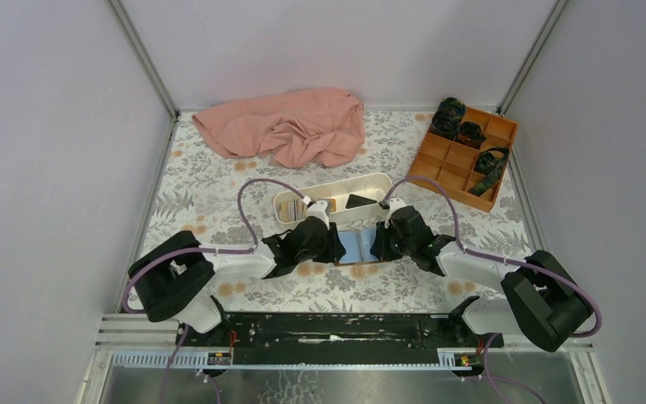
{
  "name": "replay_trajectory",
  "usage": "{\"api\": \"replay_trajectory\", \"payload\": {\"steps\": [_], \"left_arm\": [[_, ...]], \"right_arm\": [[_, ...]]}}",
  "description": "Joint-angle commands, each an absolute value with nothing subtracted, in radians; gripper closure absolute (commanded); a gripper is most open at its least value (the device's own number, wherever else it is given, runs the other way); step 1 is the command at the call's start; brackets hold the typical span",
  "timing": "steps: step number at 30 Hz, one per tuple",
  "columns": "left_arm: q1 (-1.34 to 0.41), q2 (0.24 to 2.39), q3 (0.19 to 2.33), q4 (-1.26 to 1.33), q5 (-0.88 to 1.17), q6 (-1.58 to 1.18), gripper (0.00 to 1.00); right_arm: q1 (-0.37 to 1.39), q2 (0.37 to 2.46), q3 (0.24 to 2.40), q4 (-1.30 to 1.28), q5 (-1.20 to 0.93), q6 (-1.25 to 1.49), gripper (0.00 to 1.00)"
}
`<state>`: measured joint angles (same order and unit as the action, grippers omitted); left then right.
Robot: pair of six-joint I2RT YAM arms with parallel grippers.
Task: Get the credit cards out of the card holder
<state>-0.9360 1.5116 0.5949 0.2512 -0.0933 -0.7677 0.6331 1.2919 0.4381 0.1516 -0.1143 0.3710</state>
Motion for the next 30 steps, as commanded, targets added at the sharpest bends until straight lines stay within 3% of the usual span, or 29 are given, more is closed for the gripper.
{"api": "replay_trajectory", "payload": {"steps": [1,30], "left_arm": [[-0.936,1.545,0.632,0.302,-0.088,-0.781,0.6],[-0.912,1.677,0.68,0.541,0.069,-0.82,0.6]], "right_arm": [[0.64,1.298,0.439,0.17,-0.097,0.362,0.79],[0.64,1.34,0.43,0.209,-0.134,0.375,0.79]]}}
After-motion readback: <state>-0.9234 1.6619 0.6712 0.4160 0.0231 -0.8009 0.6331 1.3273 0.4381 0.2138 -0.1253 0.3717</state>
